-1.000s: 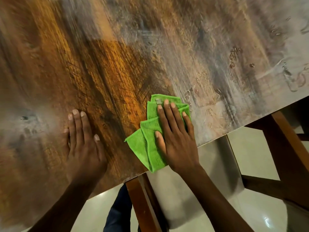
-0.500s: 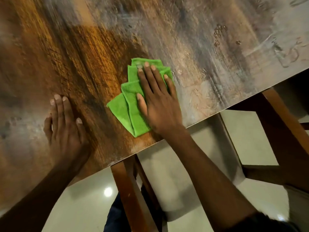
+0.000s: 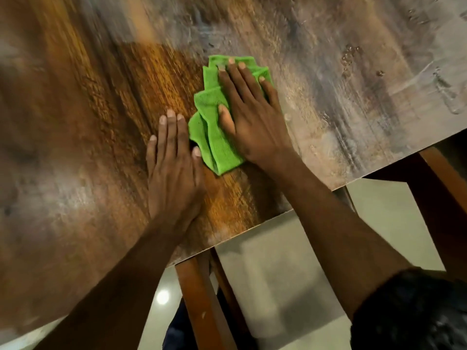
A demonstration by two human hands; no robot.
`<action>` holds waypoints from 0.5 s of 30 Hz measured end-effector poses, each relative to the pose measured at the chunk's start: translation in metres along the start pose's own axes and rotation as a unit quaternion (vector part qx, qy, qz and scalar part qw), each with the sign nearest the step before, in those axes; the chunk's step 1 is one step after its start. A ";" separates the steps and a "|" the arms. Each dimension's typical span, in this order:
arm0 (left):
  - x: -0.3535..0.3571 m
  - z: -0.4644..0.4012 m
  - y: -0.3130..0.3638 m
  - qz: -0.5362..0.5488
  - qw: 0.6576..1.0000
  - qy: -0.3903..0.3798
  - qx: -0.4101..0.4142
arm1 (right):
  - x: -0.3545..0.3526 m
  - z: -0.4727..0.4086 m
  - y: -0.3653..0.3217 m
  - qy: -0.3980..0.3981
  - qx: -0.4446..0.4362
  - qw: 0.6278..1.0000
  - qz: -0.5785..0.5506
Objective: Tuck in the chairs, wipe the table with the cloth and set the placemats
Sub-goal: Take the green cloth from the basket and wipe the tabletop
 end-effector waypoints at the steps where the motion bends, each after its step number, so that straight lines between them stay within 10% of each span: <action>1: 0.000 0.000 0.001 -0.001 1.000 -0.003 -0.004 | 0.001 -0.012 -0.003 -0.004 -0.003 1.000 -0.001; 15: 0.005 -0.004 0.001 -0.035 0.998 -0.051 -0.034 | -0.003 0.092 0.023 -0.083 0.032 0.996 -0.002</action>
Point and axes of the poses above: each hand's wrist, its own z-axis away from the middle knuckle, its own x-axis out of the palm, y = z × x, the point moved 9 cm from there along -z, towards the middle knuckle, and after that the axes turned 11 degrees about z, right-handed, at the moved point
